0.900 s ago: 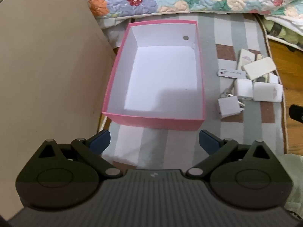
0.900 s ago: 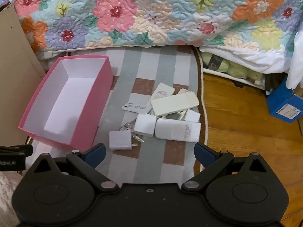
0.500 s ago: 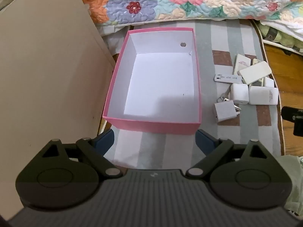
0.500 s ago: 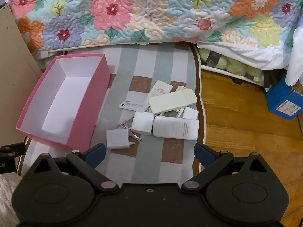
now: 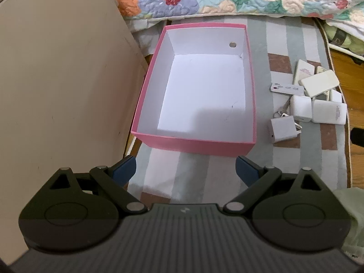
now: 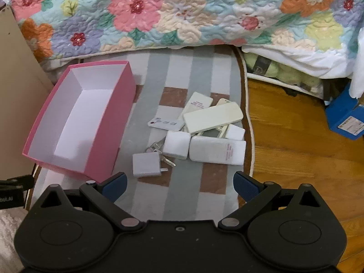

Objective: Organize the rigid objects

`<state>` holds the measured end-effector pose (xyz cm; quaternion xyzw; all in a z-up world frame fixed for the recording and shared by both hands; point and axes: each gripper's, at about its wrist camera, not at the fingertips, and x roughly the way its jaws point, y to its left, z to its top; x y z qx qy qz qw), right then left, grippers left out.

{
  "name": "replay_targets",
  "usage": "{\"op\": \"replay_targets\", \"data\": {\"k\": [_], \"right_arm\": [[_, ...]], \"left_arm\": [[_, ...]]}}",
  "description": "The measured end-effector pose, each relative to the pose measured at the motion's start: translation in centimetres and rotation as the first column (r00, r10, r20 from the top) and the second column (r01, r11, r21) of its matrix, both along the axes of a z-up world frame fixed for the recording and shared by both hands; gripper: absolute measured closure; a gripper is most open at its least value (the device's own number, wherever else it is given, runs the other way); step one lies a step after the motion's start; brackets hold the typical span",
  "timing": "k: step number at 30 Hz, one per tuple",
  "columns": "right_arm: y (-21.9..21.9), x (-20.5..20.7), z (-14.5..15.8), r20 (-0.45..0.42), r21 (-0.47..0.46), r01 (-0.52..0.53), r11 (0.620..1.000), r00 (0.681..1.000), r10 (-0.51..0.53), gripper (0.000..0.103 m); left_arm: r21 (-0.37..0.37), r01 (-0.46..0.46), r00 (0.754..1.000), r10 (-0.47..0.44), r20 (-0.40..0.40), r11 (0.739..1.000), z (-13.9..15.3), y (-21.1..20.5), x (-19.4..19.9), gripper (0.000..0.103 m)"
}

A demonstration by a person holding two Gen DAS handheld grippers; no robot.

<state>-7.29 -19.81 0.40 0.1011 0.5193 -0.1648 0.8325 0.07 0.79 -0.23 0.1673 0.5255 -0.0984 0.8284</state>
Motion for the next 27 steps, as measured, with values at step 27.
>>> {"op": "replay_targets", "data": {"k": [27], "right_arm": [[0.3, 0.1, 0.0, 0.002, 0.009, -0.015, 1.000, 1.000, 0.015, 0.002]], "left_arm": [[-0.075, -0.025, 0.995, 0.032, 0.093, 0.997, 1.5, 2.3, -0.5, 0.006]]}}
